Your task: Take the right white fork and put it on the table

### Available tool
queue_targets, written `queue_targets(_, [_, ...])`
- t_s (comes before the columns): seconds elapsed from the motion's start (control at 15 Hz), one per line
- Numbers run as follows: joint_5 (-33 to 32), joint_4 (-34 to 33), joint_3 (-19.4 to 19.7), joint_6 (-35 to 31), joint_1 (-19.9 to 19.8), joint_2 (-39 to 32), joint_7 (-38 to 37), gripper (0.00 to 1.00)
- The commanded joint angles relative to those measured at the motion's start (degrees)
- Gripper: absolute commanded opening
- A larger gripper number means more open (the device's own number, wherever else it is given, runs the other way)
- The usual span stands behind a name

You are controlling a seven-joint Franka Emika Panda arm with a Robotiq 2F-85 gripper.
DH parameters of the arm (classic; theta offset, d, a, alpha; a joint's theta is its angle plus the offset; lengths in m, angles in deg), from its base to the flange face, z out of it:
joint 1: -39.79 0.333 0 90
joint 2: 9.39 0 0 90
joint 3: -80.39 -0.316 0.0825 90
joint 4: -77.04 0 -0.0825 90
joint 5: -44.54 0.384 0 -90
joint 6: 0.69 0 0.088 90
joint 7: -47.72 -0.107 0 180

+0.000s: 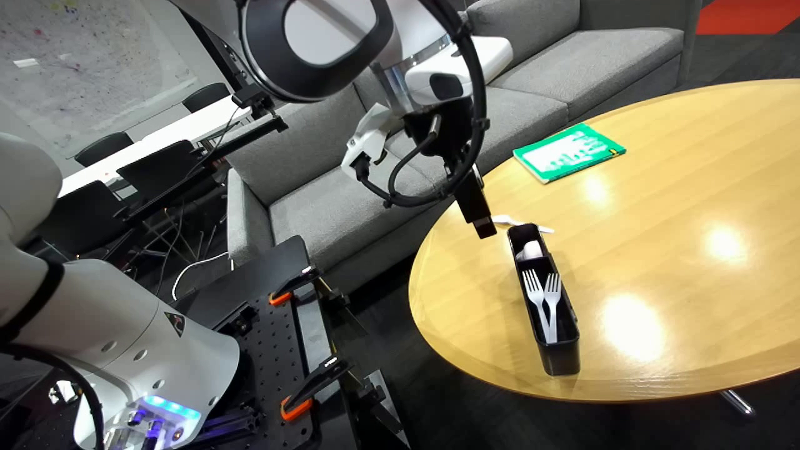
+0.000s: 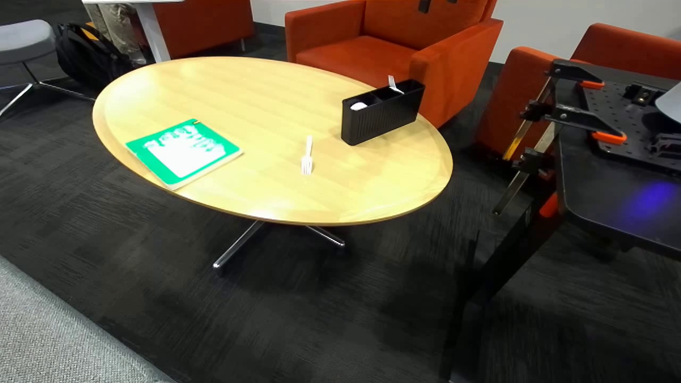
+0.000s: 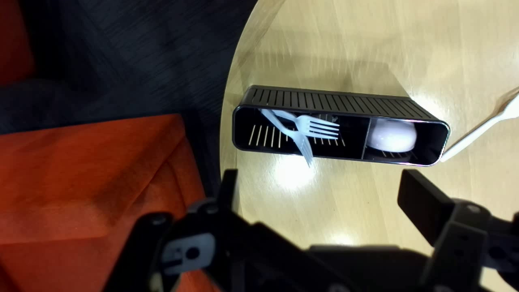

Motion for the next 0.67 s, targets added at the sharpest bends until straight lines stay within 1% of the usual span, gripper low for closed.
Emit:
queue_targets(0.0, [7.31,-3.83,1.32,0.80,2.50,-4.89,1.93,1.00])
queue_targets(0.13, [9.07,-5.97,2.26,0.09,3.79,-8.09,1.08,1.00])
queue_targets(0.4, [9.86,-10.11,5.59,-1.78,6.62,-14.70,-0.08,1.00])
queue_targets(0.53, [12.15,-12.10,6.10,-3.06,6.76,-18.07,1.19,1.00])
queue_targets(0.6, [13.85,-13.06,5.76,-3.52,6.36,-19.58,2.21,1.00])
